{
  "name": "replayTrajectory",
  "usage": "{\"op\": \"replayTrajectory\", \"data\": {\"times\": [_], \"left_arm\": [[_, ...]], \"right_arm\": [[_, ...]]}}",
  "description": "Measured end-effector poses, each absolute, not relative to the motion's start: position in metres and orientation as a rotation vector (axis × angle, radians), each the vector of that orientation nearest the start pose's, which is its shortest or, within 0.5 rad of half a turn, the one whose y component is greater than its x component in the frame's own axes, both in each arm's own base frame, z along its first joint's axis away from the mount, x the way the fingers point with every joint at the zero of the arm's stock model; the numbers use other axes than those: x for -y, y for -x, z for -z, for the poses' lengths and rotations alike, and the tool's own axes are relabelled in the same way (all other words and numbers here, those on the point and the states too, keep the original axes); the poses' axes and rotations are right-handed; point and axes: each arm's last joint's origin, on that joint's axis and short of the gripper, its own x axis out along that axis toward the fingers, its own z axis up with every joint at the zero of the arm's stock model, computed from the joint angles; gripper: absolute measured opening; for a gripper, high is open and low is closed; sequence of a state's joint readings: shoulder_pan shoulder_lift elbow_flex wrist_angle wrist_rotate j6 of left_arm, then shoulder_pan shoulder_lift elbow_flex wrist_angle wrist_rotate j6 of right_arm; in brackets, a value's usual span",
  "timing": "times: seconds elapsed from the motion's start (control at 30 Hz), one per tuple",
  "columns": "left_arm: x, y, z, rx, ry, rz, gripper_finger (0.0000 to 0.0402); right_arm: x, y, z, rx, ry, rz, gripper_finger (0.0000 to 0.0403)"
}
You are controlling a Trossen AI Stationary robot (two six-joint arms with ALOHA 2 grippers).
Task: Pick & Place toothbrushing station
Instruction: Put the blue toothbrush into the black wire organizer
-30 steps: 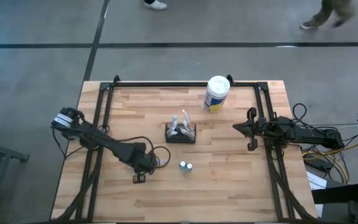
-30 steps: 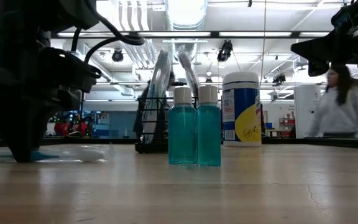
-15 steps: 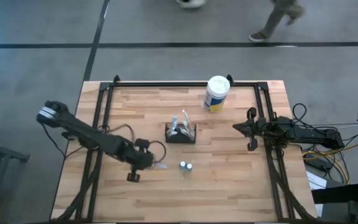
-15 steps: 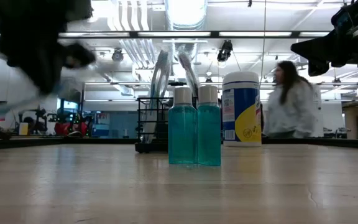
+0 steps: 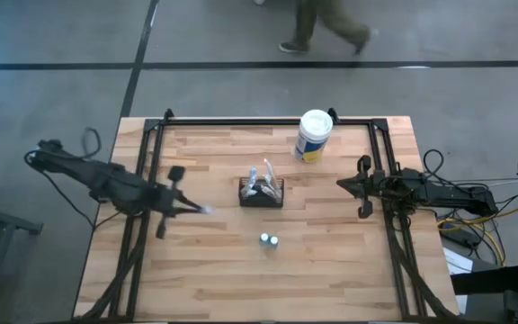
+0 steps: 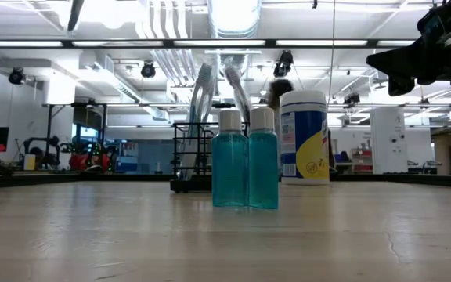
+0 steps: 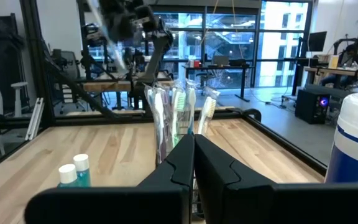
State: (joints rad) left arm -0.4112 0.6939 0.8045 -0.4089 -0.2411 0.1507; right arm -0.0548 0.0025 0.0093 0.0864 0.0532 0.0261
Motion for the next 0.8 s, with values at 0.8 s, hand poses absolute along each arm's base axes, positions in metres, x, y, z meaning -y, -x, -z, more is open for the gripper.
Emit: {"op": "replayTrajectory", "data": {"times": [0.8], "left_arm": [[0.026, -0.084, -0.205, 0.139, -0.151, 0.116, 0.0013]], "right_arm": [[0.007, -0.097, -0.175, 0.095, -0.023, 0.108, 0.0008]]}}
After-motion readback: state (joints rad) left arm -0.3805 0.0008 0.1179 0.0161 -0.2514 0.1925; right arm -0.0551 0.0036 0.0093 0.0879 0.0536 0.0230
